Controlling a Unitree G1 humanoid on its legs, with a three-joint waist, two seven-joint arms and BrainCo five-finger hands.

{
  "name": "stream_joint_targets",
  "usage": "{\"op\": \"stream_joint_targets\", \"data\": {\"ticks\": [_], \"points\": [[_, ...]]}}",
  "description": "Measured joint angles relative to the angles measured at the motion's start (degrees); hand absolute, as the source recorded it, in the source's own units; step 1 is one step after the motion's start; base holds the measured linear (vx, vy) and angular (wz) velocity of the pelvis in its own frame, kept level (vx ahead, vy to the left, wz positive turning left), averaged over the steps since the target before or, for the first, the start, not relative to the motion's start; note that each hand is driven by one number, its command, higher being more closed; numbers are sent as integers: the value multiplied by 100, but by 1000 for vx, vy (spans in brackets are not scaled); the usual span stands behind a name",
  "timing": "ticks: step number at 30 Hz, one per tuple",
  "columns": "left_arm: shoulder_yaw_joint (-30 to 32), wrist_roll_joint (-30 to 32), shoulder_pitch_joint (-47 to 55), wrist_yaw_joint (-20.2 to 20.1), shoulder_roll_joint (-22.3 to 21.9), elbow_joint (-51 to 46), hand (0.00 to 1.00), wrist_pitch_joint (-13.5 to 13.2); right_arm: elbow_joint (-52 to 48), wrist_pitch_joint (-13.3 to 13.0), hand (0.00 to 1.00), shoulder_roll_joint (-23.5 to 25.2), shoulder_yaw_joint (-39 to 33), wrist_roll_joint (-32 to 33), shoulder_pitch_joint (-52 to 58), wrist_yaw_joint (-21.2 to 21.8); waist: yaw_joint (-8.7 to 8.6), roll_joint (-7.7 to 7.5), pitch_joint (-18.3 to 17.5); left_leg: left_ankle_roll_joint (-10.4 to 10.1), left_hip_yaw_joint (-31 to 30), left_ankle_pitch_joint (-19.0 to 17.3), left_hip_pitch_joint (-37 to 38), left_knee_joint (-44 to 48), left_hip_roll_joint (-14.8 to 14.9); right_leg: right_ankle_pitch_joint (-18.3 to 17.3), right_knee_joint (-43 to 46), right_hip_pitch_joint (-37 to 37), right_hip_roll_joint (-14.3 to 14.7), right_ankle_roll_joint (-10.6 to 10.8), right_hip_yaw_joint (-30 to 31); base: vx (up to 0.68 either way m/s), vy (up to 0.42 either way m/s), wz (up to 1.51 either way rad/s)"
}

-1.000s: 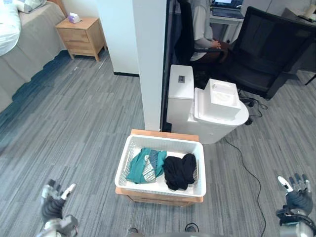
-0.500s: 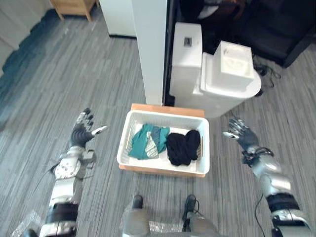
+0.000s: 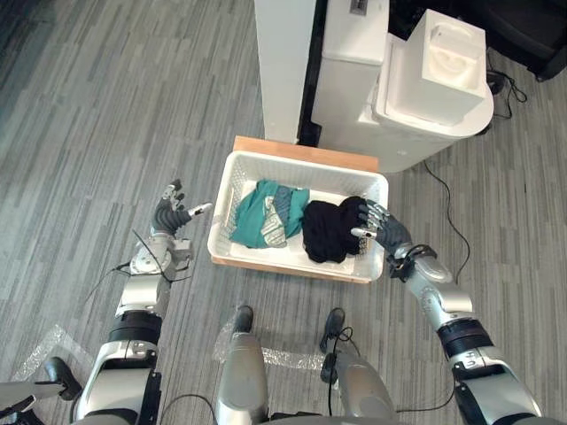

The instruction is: Pick up the laundry basket with both hands and put the clothes into the washing machine.

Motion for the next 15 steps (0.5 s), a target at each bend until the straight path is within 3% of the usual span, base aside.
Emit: {"op": "stream_joint_targets", "data": {"ticks": [6, 15], "points": [[-182, 229, -316, 18, -63, 298, 0, 52, -521, -15, 0, 112, -495, -268, 0, -235, -41, -196, 141, 0, 32, -5, -125, 123, -3, 101, -29, -85, 6, 3, 78, -37, 9, -4], [-379, 575, -714, 132, -162, 881, 0, 91, -1603, -303, 0, 76, -1148, -186, 349, -481, -172, -326, 238, 16, 103, -23, -244, 254, 6, 181, -36, -203, 20, -1, 166, -15, 9, -6]]}}
